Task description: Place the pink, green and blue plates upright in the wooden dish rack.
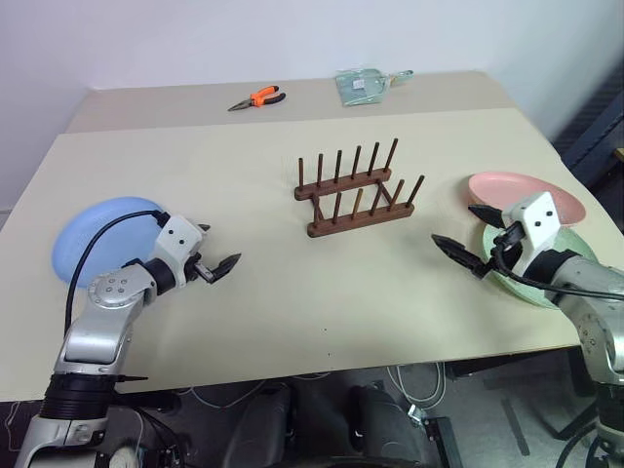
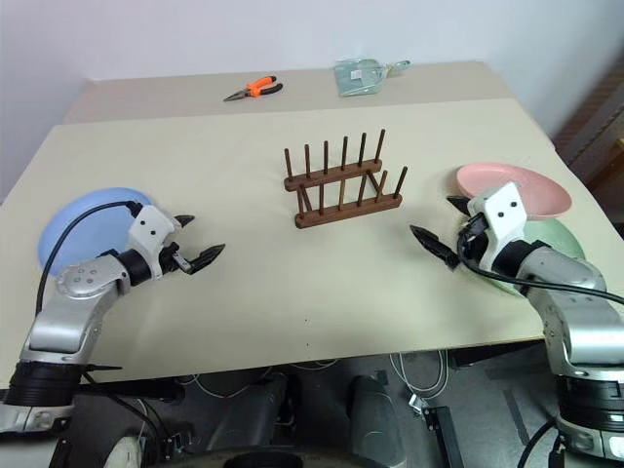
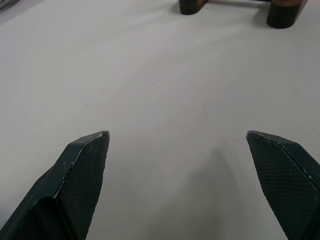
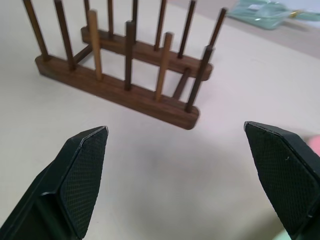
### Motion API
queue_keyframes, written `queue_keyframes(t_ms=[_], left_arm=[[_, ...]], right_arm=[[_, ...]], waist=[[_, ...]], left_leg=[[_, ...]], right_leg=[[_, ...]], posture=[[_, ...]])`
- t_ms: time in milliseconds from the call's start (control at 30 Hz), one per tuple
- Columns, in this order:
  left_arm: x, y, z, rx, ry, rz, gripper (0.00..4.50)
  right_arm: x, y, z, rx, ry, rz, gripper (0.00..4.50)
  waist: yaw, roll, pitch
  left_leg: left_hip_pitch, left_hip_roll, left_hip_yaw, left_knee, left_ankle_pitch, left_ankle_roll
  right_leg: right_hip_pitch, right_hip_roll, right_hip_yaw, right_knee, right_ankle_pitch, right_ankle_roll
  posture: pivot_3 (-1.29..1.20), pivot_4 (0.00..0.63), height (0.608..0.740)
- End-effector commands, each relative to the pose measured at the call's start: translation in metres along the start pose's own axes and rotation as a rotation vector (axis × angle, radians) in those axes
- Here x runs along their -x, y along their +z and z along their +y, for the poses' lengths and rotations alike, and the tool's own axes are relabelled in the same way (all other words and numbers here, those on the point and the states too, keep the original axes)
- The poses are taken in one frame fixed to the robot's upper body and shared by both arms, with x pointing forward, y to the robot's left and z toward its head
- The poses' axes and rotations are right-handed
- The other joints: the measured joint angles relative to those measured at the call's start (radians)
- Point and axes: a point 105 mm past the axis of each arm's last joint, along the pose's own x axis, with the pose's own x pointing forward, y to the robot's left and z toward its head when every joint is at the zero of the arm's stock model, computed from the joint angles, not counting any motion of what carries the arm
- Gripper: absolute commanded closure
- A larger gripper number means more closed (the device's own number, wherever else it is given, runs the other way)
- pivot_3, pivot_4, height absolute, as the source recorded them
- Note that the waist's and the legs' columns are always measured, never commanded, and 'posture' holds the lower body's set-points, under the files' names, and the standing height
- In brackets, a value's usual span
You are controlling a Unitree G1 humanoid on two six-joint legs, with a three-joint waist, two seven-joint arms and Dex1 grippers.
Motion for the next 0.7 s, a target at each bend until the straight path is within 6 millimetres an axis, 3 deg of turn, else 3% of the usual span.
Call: queue_keyframes(t_ms=[33,200,333,467,700], left_arm=[[-0.001,0.009,0.001,-0.017,0.017,-0.035,0.00],[-0.007,0.011,-0.009,-0.003,-0.021,-0.054,0.00],[-0.020,0.011,-0.031,-0.006,-0.159,-0.051,0.00],[-0.058,0.018,-0.062,-0.046,-0.314,-0.054,0.00],[-0.118,0.026,-0.086,-0.025,-0.392,-0.054,0.00]], right_arm=[[-0.006,0.014,-0.005,0.057,-0.016,-0.049,0.05],[-0.013,0.012,-0.005,0.059,0.003,-0.035,0.05],[-0.017,0.008,0.015,0.051,0.075,-0.012,0.05],[-0.023,0.008,0.040,0.073,0.071,-0.025,0.05],[-0.017,0.004,0.067,0.053,0.007,-0.036,0.05]], waist=[[0.000,0.000,0.000],[0.001,0.000,0.000],[0.003,0.000,0.000],[0.006,0.000,0.000],[0.028,0.000,-0.001]], left_leg=[[0.000,0.000,0.000,0.000,0.000,0.000],[0.000,0.000,0.000,0.000,0.000,0.000],[0.000,0.000,0.000,0.000,0.000,0.000],[0.000,0.000,0.000,0.001,0.000,0.000],[0.000,-0.001,0.000,0.001,0.001,0.003]], right_leg=[[0.000,0.000,0.000,0.000,0.000,0.000],[0.000,0.000,0.000,0.000,0.000,0.000],[0.000,0.000,0.000,0.000,0.000,0.000],[0.000,0.000,0.000,0.000,0.000,0.000],[0.000,0.001,0.000,0.001,0.002,0.004]], posture=[[0.00,0.150,0.719],[0.00,0.150,0.719],[0.00,0.150,0.719],[0.00,0.150,0.719],[0.00,0.150,0.719]])
